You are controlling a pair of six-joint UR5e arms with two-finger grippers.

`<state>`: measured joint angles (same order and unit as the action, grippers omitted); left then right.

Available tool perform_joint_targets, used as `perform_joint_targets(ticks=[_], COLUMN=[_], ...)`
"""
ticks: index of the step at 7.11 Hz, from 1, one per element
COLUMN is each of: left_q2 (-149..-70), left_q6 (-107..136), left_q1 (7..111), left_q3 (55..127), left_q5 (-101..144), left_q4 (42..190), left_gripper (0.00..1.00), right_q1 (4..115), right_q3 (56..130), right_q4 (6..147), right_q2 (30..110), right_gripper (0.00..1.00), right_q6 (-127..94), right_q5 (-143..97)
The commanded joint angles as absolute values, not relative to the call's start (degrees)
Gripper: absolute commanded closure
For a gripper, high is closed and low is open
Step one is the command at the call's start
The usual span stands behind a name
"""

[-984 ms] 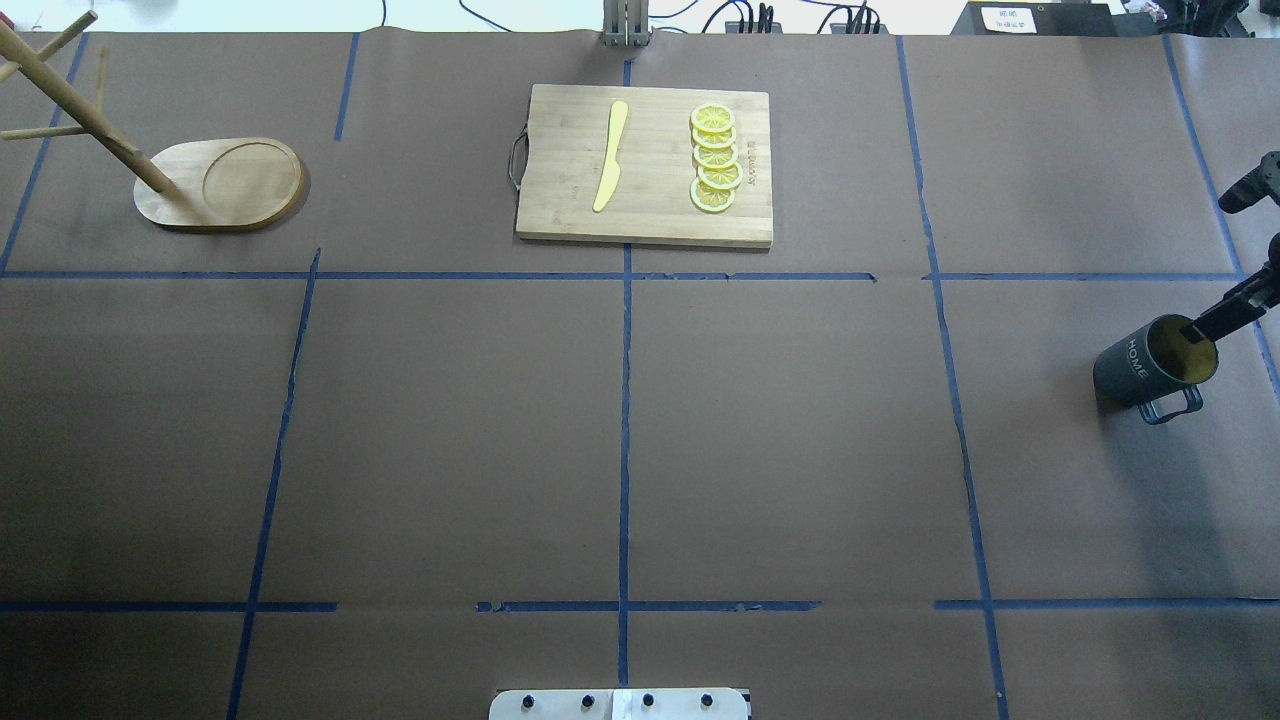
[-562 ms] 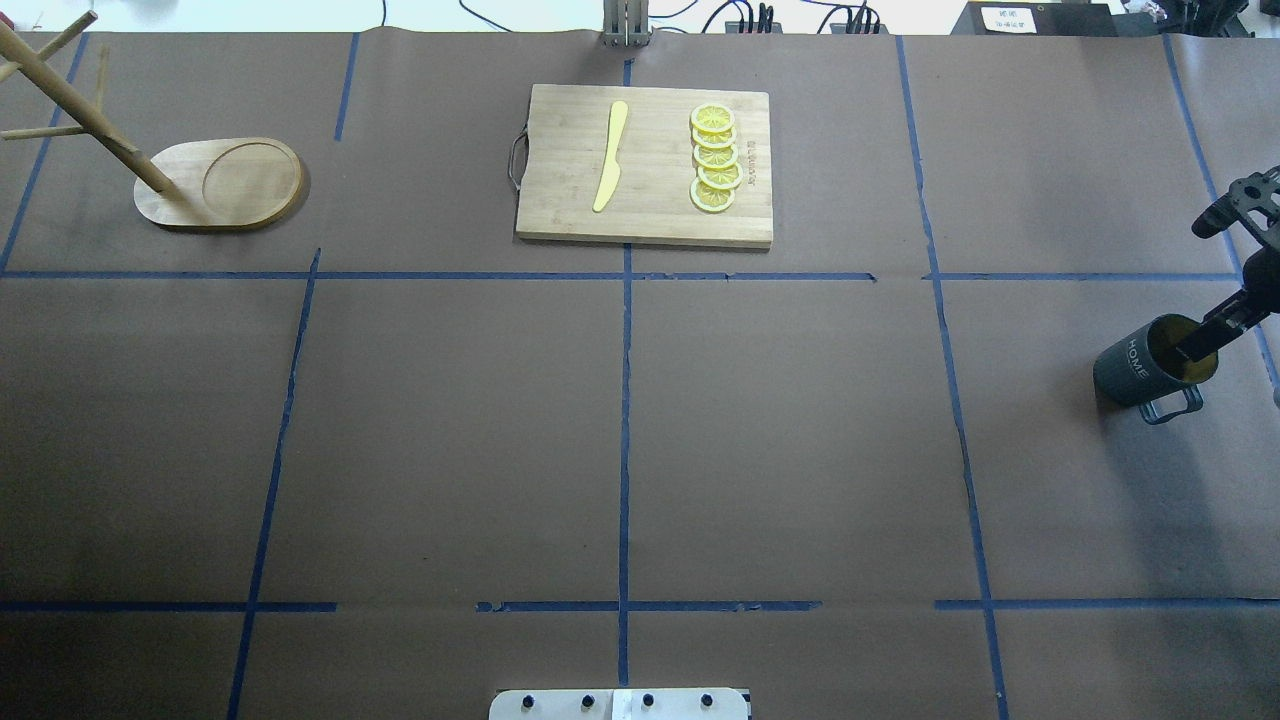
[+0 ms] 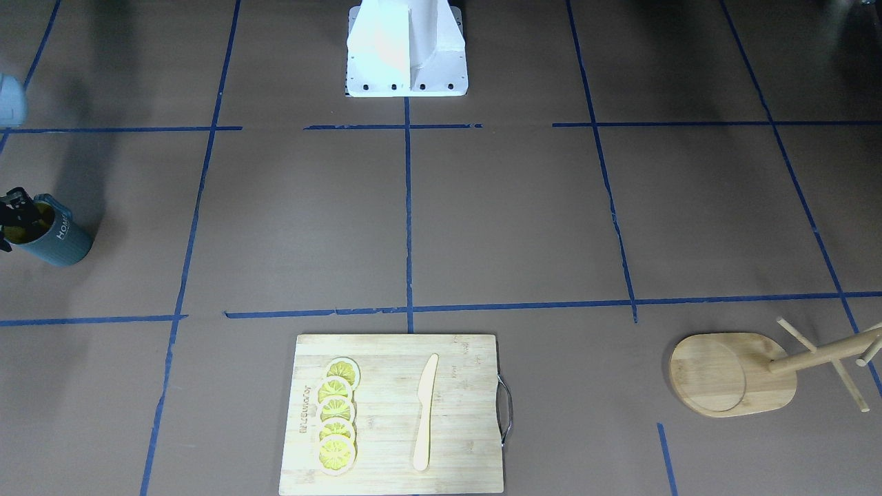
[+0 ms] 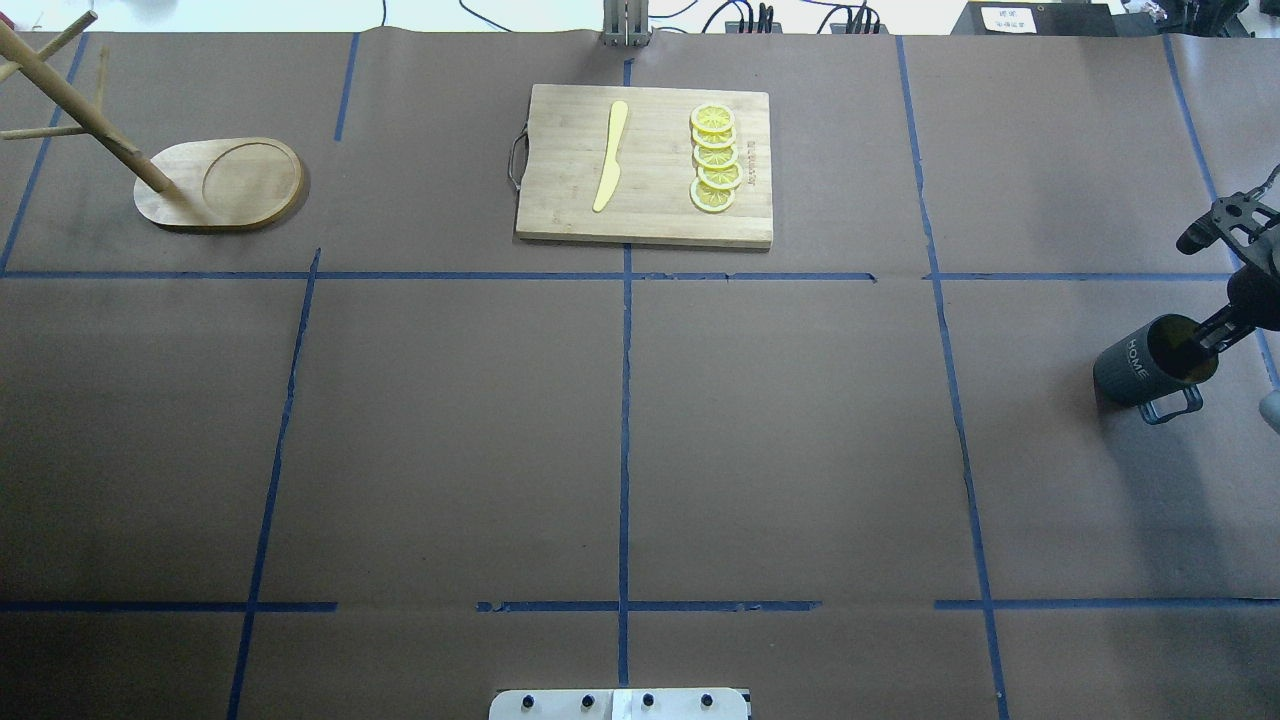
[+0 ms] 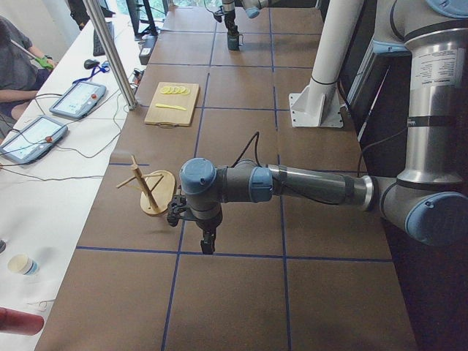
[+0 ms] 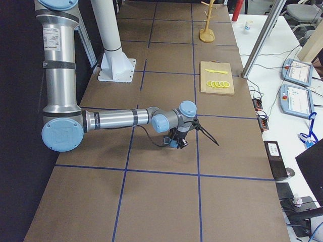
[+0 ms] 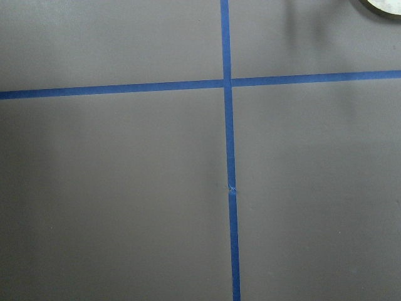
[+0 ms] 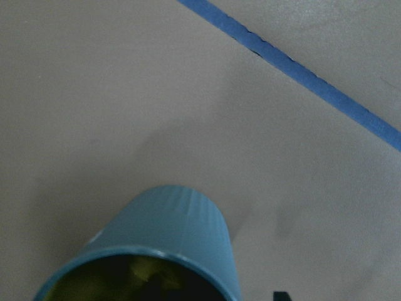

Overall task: Hang cup on storage rack
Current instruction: 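Lower the right gripper onto the teal mug rim and grasp it, then carry the teal mug with the right gripper toward the table center and set it down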

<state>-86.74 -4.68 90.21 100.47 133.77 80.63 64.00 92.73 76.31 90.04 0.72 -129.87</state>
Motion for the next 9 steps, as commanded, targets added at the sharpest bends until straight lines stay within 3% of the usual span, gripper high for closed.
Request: perform_joint_targets(ticks=[1,2,5,8,9], left_q2=[-86.66,-86.66,-86.66,-86.75,-86.75], left_q6=[-4.66,-4.66,-4.66,-4.66,-4.66], left_q1=[90.18,90.18,90.18,90.18,90.18], left_q3=[100.90,100.90,100.90,100.90,100.90], left_q5=[133.77,133.77,133.77,133.77,133.77], left_q4=[80.60,80.60,80.60,80.60,80.60], left_gripper=[0.00,0.00,0.00,0.00,0.00], right_q1=[63.98,64.25,62.68,52.16,46.99], right_q3=[94.99,97.45,106.23,107.93,107.93], right_q4=[76.29,77.07,81.83,83.48,90.20], right_q2=[89.12,89.21,86.41,74.58,67.66], right_gripper=[1.00,1.00,1.00,1.00,1.00], right_q6=[-3.78,-5.78,-41.02,-70.57,-77.54], right_q5=[-130.16,-130.17,-130.34,-127.90,-123.70])
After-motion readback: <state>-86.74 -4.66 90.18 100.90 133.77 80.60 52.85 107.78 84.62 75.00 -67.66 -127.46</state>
